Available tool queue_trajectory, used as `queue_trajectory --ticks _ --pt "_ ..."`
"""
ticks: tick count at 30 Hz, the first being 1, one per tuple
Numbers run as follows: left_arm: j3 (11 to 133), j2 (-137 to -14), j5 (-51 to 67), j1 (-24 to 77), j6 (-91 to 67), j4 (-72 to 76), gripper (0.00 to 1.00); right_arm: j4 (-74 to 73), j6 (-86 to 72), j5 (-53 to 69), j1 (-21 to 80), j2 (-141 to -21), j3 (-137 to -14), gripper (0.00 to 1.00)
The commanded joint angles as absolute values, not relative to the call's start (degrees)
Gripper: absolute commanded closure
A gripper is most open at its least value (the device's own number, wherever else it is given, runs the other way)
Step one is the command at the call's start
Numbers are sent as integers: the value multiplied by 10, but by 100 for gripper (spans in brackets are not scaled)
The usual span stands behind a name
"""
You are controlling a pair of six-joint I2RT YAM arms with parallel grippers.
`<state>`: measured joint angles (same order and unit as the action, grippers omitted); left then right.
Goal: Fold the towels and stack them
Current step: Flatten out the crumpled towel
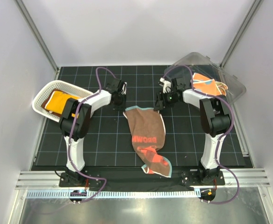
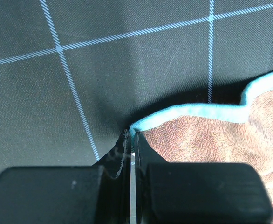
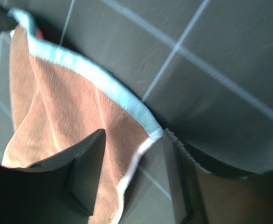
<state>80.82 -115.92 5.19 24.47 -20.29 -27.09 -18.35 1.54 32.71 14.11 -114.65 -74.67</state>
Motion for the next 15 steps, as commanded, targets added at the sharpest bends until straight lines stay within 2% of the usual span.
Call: queue_trajectory --ticks 1,10,12,15 --pt "817 -1177 37 236 -188 -283 100 -209 22 373 142 -1125 -715 46" --pt "811 -1174 47 236 -198 -281 100 -191 -53 337 144 -1144 -725 70" --pt "810 -1172 52 236 -202 -281 100 -172 -83 338 145 -1136 -718 79" --pt "810 -1163 69 236 -208 -280 100 -154 -121 336 146 -1124 -717 99"
